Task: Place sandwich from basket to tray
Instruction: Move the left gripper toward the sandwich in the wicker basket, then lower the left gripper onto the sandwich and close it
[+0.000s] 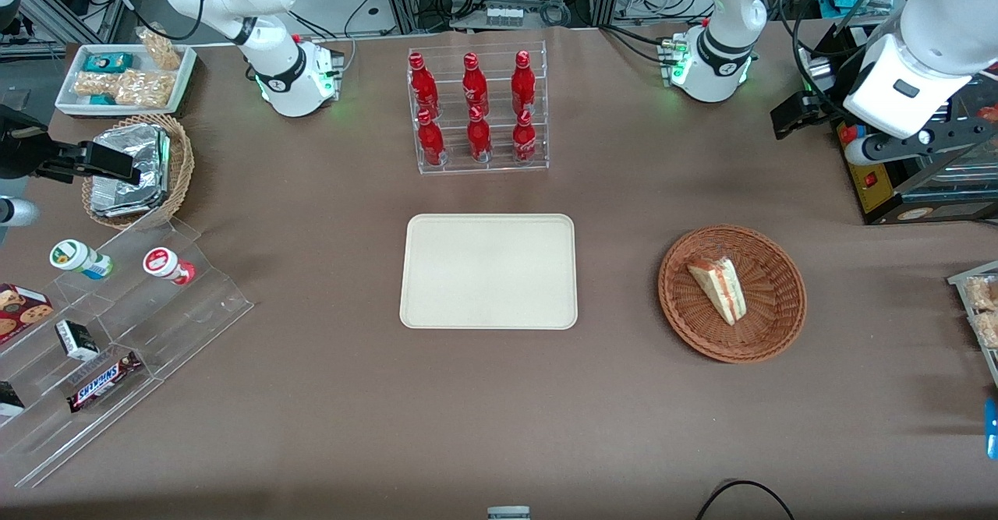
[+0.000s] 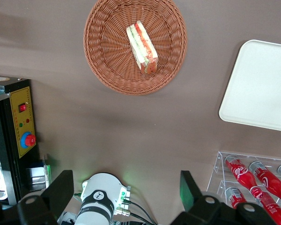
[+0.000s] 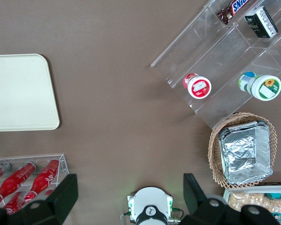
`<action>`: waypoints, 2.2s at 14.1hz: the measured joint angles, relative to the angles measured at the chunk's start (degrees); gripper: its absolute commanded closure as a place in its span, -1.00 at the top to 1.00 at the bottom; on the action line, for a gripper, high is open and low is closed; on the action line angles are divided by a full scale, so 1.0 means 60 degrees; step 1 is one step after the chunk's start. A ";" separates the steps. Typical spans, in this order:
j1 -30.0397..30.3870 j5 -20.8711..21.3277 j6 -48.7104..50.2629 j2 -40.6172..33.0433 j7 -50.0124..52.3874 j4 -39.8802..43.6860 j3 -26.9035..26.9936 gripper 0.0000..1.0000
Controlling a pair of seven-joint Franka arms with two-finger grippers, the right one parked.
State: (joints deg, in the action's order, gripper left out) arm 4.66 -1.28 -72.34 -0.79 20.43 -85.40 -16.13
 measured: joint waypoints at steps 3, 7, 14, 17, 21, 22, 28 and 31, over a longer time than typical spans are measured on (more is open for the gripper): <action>0.0011 0.0000 -0.0003 0.0066 0.0000 0.0009 0.0000 1.00; 0.0042 0.0001 -0.0006 0.0247 0.0002 0.0012 0.0045 1.00; 0.0279 0.0025 -0.0491 0.1663 0.0016 -0.0008 0.0195 1.00; 0.0652 0.0038 -0.1232 0.2043 0.0110 -0.0374 0.0212 1.00; 0.0711 0.0025 -0.3632 0.2081 0.0441 -0.2033 0.0179 1.00; 0.0710 0.0021 -0.4188 0.2098 0.0596 -0.2428 0.0165 1.00; 0.0660 -0.0028 -0.6524 0.2690 0.2454 -0.3581 0.0106 1.00; 0.0655 -0.0028 -0.7112 0.3076 0.3090 -0.3712 0.0093 1.00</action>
State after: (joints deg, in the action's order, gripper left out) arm 8.59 -1.45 -115.01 17.66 38.97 -107.67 -15.57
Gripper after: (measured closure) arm 0.000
